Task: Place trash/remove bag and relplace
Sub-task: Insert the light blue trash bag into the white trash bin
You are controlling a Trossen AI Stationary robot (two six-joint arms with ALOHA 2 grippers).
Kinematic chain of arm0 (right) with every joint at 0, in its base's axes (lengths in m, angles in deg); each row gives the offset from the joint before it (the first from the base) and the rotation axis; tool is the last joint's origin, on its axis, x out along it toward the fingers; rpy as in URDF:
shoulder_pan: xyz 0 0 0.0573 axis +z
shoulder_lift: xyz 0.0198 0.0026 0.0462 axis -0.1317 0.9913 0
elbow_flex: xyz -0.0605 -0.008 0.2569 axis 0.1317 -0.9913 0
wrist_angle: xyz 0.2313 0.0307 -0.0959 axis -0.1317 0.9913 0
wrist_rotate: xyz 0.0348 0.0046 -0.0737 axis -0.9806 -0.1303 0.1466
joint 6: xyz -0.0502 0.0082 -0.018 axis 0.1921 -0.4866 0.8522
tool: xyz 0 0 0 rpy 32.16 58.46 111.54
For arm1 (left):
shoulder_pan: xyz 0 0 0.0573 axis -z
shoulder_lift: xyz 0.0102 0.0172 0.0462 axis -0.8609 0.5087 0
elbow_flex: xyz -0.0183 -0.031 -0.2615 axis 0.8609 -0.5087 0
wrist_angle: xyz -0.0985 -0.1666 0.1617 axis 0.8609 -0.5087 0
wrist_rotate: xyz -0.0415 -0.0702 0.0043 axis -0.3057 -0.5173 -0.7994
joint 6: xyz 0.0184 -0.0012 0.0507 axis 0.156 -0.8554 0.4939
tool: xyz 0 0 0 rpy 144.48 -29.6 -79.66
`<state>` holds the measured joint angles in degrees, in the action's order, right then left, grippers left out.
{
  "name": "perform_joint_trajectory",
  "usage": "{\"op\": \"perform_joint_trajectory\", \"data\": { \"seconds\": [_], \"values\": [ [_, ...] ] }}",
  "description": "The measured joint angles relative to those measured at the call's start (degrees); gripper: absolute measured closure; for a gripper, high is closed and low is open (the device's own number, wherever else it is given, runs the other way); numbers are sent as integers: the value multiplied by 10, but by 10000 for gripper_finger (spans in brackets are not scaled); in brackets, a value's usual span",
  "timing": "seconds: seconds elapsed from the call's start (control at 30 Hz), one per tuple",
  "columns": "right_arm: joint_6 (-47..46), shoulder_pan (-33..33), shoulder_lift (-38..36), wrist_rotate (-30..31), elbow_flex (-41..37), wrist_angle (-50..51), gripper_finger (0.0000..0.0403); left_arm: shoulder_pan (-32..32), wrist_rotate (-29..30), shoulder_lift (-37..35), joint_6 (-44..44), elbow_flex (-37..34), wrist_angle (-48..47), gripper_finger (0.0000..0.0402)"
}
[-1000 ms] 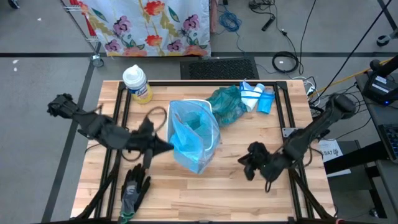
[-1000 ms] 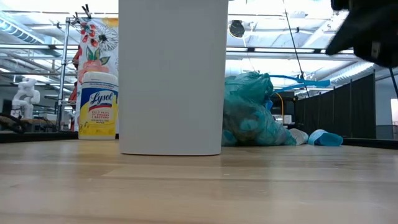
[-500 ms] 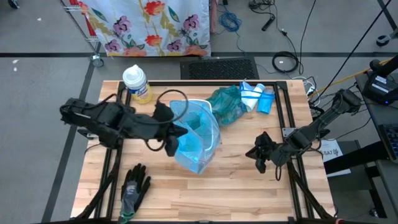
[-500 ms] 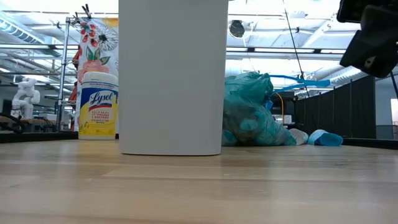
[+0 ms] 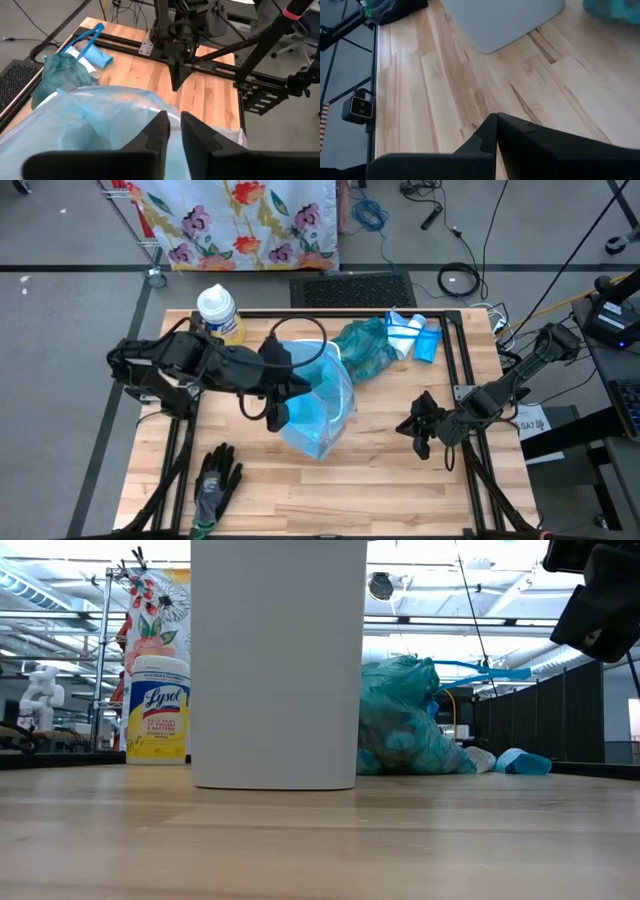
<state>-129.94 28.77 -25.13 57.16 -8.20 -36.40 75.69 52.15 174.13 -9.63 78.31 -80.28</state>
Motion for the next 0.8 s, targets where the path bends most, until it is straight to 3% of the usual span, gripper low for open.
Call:
{"op": "perform_joint_trajectory", "data": {
  "seconds": [0.1, 0.43, 0.6, 0.7, 0.8],
  "values": [
    [-12, 0, 0, 0, 0, -2, 403, -10, -11, 0, 6, 0, 0, 323],
    [-16, 0, 0, 23, 0, -3, 403, -33, -12, 8, 143, 0, 1, 208],
    [-36, -1, 0, 57, 0, -3, 403, -41, -46, 17, 270, 0, -6, 199],
    [-52, -3, 0, 65, 0, -3, 403, -53, -106, 28, 312, 0, -23, 199],
    [-55, -8, 0, 72, 0, -3, 403, -65, -129, 41, 341, 0, -75, 199]
  ]
}}
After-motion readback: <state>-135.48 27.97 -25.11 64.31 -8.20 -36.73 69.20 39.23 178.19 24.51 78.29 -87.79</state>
